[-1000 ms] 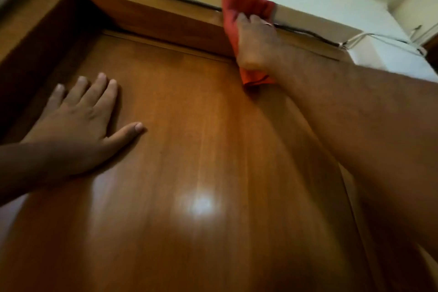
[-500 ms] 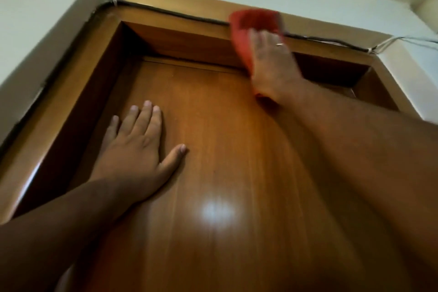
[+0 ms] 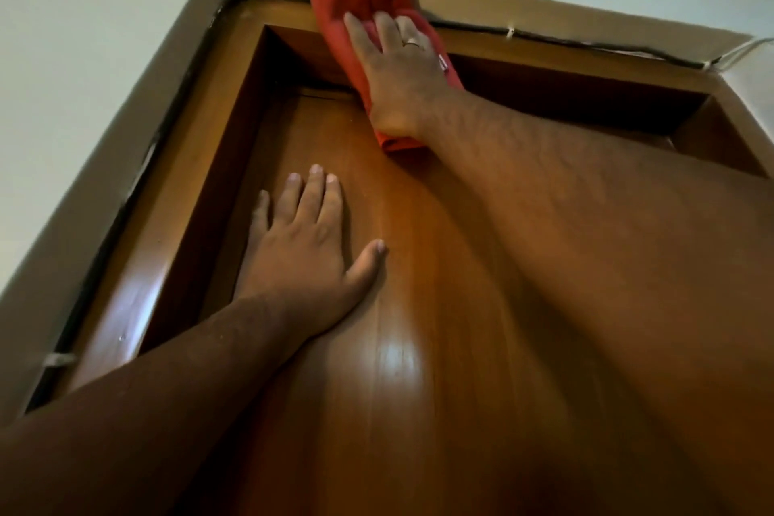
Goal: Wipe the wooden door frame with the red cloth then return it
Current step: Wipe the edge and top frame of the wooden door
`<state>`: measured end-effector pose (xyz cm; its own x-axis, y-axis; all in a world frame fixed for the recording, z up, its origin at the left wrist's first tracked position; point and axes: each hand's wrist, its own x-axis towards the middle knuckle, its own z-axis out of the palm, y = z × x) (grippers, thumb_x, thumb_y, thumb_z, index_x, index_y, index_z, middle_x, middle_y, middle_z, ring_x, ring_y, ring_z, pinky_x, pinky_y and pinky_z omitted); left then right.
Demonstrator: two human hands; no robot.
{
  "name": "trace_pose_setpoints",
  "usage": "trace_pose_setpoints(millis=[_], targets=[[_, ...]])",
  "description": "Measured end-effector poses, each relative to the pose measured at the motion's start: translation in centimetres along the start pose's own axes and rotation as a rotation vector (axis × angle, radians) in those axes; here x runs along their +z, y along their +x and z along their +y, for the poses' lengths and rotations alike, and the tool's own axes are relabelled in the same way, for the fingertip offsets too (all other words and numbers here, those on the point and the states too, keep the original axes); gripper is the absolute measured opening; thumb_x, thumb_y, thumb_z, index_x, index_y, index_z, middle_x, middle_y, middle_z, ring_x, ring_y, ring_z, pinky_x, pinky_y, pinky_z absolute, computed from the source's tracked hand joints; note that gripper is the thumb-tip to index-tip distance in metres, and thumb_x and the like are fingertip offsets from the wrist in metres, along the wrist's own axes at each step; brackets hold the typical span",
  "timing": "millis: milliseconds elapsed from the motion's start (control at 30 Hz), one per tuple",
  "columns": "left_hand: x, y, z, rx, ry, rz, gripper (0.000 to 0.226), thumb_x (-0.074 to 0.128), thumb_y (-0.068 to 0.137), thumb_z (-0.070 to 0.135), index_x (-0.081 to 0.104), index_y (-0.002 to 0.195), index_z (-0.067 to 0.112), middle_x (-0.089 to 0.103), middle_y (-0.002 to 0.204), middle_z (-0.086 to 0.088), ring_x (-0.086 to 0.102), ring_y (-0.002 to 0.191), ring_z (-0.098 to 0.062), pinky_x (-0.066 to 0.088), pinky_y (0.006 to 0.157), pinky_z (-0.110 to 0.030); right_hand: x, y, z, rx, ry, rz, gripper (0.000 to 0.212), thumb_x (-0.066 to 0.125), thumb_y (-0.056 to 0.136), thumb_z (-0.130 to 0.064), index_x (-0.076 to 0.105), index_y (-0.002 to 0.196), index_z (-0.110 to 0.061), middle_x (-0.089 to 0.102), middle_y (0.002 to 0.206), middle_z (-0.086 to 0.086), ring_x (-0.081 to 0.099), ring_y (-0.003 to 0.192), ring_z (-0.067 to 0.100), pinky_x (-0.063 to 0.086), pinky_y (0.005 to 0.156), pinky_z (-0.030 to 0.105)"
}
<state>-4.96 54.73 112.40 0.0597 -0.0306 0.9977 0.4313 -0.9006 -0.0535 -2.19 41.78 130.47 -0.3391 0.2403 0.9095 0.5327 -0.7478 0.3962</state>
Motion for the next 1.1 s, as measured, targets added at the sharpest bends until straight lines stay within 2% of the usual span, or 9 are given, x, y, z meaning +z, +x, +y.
trace_pose_setpoints(millis=[133, 300, 467, 567, 633, 733, 867, 967, 1100], targets=[[0.1, -0.1, 0.0, 0.0, 0.013, 0.009, 0.098, 0.01, 0.086, 0.081, 0.006, 0.16, 0.017, 0.004, 0.17, -0.006, 0.0, 0.155, -0.024, -0.001, 0.121, -0.048, 0.4, -2.5, 5.6, 0.048, -0.083, 0.0, 0.105, 0.072, 0.083, -0.027, -0.002, 0.158, -0.025, 0.008, 0.165, 0.015, 0.01, 0.151, 0.038, 0.016, 0.121, 0.056], [-0.3, -0.4, 0.4, -0.02, 0.025, -0.012, 0.097, 0.008, 0.086, 0.079, 0.007, 0.16, 0.017, 0.005, 0.169, -0.007, 0.002, 0.155, -0.025, 0.002, 0.122, -0.048, -2.0, -7.2, 15.9, 0.194, -0.269, -0.131, 0.102, 0.069, 0.085, -0.034, 0.001, 0.157, -0.011, 0.015, 0.161, 0.025, 0.016, 0.149, 0.042, 0.013, 0.123, 0.05], [-1.3, -1.4, 2.7, -0.09, 0.056, -0.105, 0.097, 0.003, 0.084, 0.077, 0.008, 0.16, 0.018, 0.006, 0.169, -0.011, 0.005, 0.155, -0.032, 0.007, 0.122, -0.056, -5.2, -11.1, 25.0, 0.469, -0.465, -0.357, 0.101, 0.069, 0.084, -0.018, 0.001, 0.157, -0.002, 0.0, 0.164, 0.028, -0.001, 0.152, 0.042, 0.004, 0.123, 0.051], [-1.6, -2.5, 6.0, -0.068, 0.055, -0.142, 0.097, 0.004, 0.083, 0.077, 0.012, 0.16, 0.019, 0.006, 0.168, -0.015, 0.005, 0.154, -0.034, 0.009, 0.12, -0.059, -5.7, -13.3, 29.6, 0.594, -0.269, -0.414, 0.106, 0.072, 0.084, -0.019, -0.003, 0.156, -0.001, 0.0, 0.164, 0.026, 0.005, 0.152, 0.041, 0.011, 0.123, 0.048], [-1.2, -3.2, 9.0, -0.002, 0.039, -0.132, 0.093, 0.008, 0.085, 0.074, 0.015, 0.16, 0.02, 0.004, 0.168, -0.016, 0.002, 0.155, -0.033, 0.008, 0.12, -0.058, -5.3, -14.1, 31.3, 0.588, -0.109, -0.421, 0.11, 0.073, 0.085, -0.025, -0.007, 0.156, -0.002, -0.003, 0.165, 0.024, 0.006, 0.152, 0.04, 0.013, 0.123, 0.047], [0.6, -4.3, 14.8, 0.12, 0.016, -0.12, 0.086, 0.017, 0.088, 0.069, 0.023, 0.159, 0.021, 0.013, 0.167, -0.015, 0.009, 0.154, -0.034, 0.009, 0.119, -0.058, -4.4, -15.6, 32.7, 0.524, -0.022, -0.362, 0.1, 0.064, 0.09, -0.031, -0.005, 0.156, -0.003, -0.004, 0.165, 0.024, 0.003, 0.152, 0.041, 0.01, 0.123, 0.044], [3.8, -6.7, 21.5, 0.186, 0.027, -0.115, 0.077, 0.02, 0.095, 0.065, 0.02, 0.158, 0.021, 0.018, 0.166, -0.015, 0.014, 0.153, -0.033, 0.005, 0.118, -0.06, -4.0, -20.9, 31.6, 0.465, -0.029, -0.161, 0.083, 0.051, 0.088, -0.029, 0.011, 0.156, -0.002, 0.013, 0.164, 0.024, 0.016, 0.149, 0.041, 0.019, 0.121, 0.047], [4.6, -7.4, 23.4, 0.097, 0.012, -0.095, 0.078, 0.024, 0.095, 0.064, 0.02, 0.157, 0.017, 0.019, 0.165, -0.019, 0.015, 0.152, -0.037, 0.006, 0.117, -0.064, -4.6, -29.7, 28.3, 0.435, -0.022, -0.114, 0.081, 0.051, 0.085, -0.024, 0.017, 0.155, -0.002, 0.02, 0.162, 0.024, 0.022, 0.148, 0.041, 0.023, 0.119, 0.048], [4.6, -7.3, 23.2, 0.124, 0.015, -0.094, 0.08, 0.019, 0.096, 0.067, 0.014, 0.158, 0.015, 0.015, 0.166, -0.021, 0.012, 0.152, -0.039, 0.008, 0.116, -0.067, -7.0, -46.4, 21.4, 0.418, -0.045, -0.206, 0.074, 0.042, 0.089, -0.029, 0.023, 0.155, -0.001, 0.024, 0.16, 0.026, 0.029, 0.145, 0.044, 0.028, 0.117, 0.053]])
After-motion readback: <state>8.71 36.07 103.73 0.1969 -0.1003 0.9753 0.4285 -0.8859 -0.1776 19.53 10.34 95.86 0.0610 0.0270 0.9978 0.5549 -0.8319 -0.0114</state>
